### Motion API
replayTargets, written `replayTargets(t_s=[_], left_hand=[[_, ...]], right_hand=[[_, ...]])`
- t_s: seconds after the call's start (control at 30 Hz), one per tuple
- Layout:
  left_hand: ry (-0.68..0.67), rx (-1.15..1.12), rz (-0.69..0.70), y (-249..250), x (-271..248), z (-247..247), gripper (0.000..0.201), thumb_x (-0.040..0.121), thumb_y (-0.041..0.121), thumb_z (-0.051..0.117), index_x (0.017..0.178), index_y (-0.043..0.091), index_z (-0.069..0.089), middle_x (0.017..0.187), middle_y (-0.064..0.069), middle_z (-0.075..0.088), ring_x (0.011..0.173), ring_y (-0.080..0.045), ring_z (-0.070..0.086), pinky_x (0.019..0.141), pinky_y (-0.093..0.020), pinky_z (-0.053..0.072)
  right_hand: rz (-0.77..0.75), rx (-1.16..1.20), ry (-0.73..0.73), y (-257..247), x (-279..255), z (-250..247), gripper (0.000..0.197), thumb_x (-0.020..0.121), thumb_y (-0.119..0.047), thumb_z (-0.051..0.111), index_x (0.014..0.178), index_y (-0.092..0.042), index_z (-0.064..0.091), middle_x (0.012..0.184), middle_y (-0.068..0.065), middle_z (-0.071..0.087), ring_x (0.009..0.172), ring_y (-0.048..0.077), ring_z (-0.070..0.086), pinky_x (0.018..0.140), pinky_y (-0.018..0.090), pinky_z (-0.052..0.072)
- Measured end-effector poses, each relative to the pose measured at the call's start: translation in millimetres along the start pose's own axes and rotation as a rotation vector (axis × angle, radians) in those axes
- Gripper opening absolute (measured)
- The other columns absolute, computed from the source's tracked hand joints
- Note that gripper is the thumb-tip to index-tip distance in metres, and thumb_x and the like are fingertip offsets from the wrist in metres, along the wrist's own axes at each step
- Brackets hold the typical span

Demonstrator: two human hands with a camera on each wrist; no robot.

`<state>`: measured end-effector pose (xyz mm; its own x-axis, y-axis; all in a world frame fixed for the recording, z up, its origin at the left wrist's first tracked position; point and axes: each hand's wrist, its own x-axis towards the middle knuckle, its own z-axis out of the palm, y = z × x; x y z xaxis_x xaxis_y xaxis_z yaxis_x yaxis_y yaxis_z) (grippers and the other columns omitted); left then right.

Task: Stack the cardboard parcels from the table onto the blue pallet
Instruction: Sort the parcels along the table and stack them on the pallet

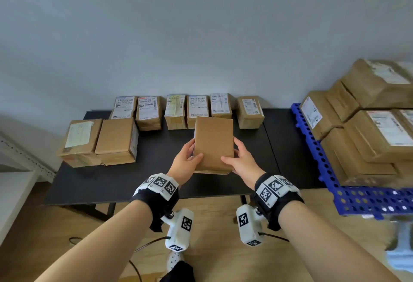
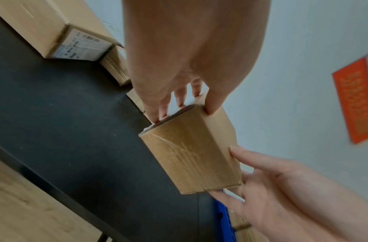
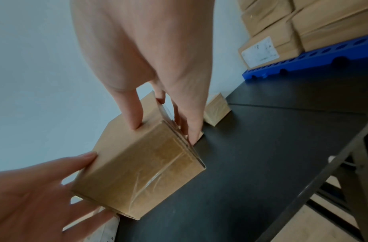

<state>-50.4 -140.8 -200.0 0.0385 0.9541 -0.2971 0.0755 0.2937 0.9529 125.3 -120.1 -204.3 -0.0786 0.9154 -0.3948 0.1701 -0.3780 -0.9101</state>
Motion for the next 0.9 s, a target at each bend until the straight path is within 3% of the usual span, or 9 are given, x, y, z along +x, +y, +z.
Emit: replayTargets(t_s=[0.23, 0.37, 0.43, 0.57, 0.73, 0.83, 0.9], left_hand=[[-0.069, 0.035, 0.099, 29, -51, 80, 0.059, 0.094, 0.011, 0.052, 0.147, 0.022, 0.026, 0.142, 0.003, 0.047, 0.121, -0.014, 0.052, 0.108, -0.042, 0.039], [-0.140, 0.051, 0.126, 46, -71, 127, 0.059, 0.094, 0.012, 0.053, 0.146, 0.026, 0.027, 0.140, 0.006, 0.049, 0.122, -0.016, 0.052, 0.107, -0.045, 0.040], [-0.179, 0.054, 0.148, 54, -76, 150, 0.060, 0.093, 0.012, 0.053, 0.146, 0.027, 0.027, 0.139, 0.007, 0.050, 0.122, -0.015, 0.052, 0.107, -0.045, 0.040], [-0.254, 0.045, 0.185, 74, -82, 196, 0.060, 0.093, 0.009, 0.052, 0.145, 0.027, 0.029, 0.138, 0.006, 0.051, 0.122, -0.017, 0.052, 0.106, -0.045, 0.040], [-0.375, 0.063, 0.211, 93, -76, 250, 0.063, 0.092, 0.011, 0.055, 0.146, 0.028, 0.028, 0.139, 0.004, 0.050, 0.121, -0.018, 0.054, 0.105, -0.046, 0.041], [-0.426, 0.088, 0.221, 102, -71, 283, 0.063, 0.091, 0.016, 0.058, 0.145, 0.030, 0.028, 0.139, 0.002, 0.050, 0.121, -0.020, 0.054, 0.104, -0.047, 0.042], [-0.435, 0.087, 0.211, 108, -69, 305, 0.062, 0.091, 0.014, 0.058, 0.145, 0.028, 0.029, 0.139, 0.001, 0.050, 0.120, -0.021, 0.055, 0.103, -0.046, 0.044]], right_hand=[[-0.092, -0.018, 0.074, -4, -78, -76, 0.076, 0.087, -0.018, 0.064, 0.146, -0.037, 0.021, 0.140, 0.000, 0.044, 0.126, 0.020, 0.044, 0.105, 0.050, 0.041], [-0.147, 0.016, 0.154, -4, -118, -120, 0.074, 0.089, -0.015, 0.062, 0.148, -0.029, 0.019, 0.131, -0.003, 0.048, 0.116, 0.014, 0.048, 0.103, 0.039, 0.041], [-0.172, 0.035, 0.200, -6, -134, -141, 0.074, 0.089, -0.014, 0.062, 0.147, -0.027, 0.020, 0.126, -0.004, 0.049, 0.115, 0.015, 0.048, 0.104, 0.040, 0.041], [-0.189, 0.039, 0.289, -7, -161, -183, 0.076, 0.087, -0.019, 0.065, 0.148, -0.028, 0.021, 0.136, -0.003, 0.047, 0.123, 0.019, 0.047, 0.107, 0.045, 0.039], [-0.232, 0.063, 0.354, -10, -190, -236, 0.063, 0.089, -0.014, 0.061, 0.143, -0.025, 0.029, 0.135, -0.002, 0.049, 0.119, 0.016, 0.049, 0.104, 0.040, 0.041], [-0.218, 0.080, 0.411, -9, -199, -268, 0.066, 0.090, -0.011, 0.060, 0.145, -0.025, 0.026, 0.129, -0.003, 0.048, 0.114, 0.015, 0.049, 0.095, 0.032, 0.043], [-0.193, 0.084, 0.448, -6, -199, -289, 0.069, 0.090, -0.012, 0.061, 0.147, -0.025, 0.024, 0.133, -0.001, 0.048, 0.116, 0.017, 0.048, 0.097, 0.033, 0.043]])
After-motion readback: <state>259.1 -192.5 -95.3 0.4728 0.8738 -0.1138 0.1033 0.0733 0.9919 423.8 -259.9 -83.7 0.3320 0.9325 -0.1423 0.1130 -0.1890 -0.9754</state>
